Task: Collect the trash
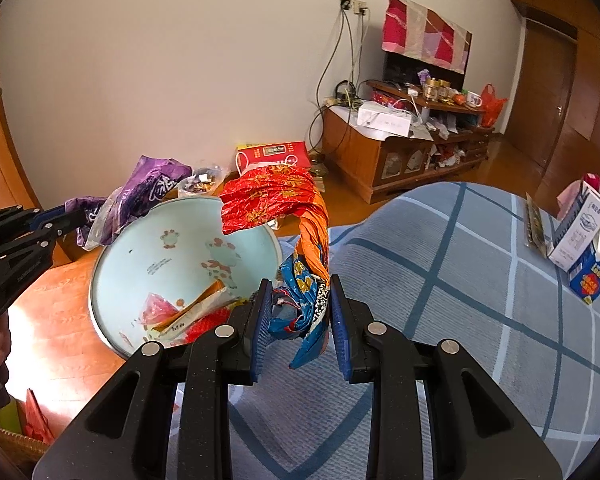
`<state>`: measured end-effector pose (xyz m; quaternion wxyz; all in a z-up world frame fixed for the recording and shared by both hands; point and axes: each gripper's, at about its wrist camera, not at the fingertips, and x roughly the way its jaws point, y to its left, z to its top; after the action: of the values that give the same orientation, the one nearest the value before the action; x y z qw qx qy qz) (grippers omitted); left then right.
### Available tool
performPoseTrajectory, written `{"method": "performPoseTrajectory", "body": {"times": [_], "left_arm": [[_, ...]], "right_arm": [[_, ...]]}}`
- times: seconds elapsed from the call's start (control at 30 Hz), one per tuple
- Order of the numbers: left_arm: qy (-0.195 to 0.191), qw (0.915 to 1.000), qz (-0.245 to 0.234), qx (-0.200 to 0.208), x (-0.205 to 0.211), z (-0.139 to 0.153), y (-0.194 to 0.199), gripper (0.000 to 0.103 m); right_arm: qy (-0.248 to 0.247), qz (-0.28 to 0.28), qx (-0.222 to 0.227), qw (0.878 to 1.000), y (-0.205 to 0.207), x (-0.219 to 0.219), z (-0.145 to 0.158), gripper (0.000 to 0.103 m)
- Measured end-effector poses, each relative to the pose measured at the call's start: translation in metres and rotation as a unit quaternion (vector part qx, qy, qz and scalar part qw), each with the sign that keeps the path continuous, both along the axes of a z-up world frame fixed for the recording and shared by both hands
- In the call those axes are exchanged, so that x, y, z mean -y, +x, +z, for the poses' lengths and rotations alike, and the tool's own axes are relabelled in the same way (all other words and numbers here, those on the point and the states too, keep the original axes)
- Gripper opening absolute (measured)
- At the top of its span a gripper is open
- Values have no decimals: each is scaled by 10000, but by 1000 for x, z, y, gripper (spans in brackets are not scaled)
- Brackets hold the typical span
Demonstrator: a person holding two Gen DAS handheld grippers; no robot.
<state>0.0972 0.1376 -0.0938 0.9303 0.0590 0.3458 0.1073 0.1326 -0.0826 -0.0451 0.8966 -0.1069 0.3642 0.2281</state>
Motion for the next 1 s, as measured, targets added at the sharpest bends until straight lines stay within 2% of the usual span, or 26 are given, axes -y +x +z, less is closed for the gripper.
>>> {"method": "performPoseTrajectory", "body": {"times": [0.43,0.47,0.5,0.53,0.57,0.6,0.73,0.8,1.0], "left_arm": [[-104,9999,67,31,-5,0,-1,12],[-129,9999,70,38,-5,0,-1,15],[-150,9999,56,39,-5,0,-1,17],[-174,9998,40,45,-5,0,-1,17],[-196,9998,29,59,-4,1,-2,25],[-215,9997,16,79,-3,2,-2,38],[-261,9995,-26,169,-1,5,-6,51],[-277,9993,16,238,-1,7,-8,68],[-343,9978,52,569,4,26,-19,85]], "right_arm": [[28,416,-5,9991,-4,-20,2,31],[63,487,3,9988,-4,-22,2,35],[82,495,29,9987,-4,-22,3,47],[111,504,53,9987,-4,-23,3,53],[171,517,43,9985,-4,-22,3,64],[219,514,38,9984,-4,-22,3,67],[263,485,18,9985,-4,-19,4,67],[333,425,44,9985,-6,-13,8,69],[565,88,305,9979,-21,15,27,70]]}}
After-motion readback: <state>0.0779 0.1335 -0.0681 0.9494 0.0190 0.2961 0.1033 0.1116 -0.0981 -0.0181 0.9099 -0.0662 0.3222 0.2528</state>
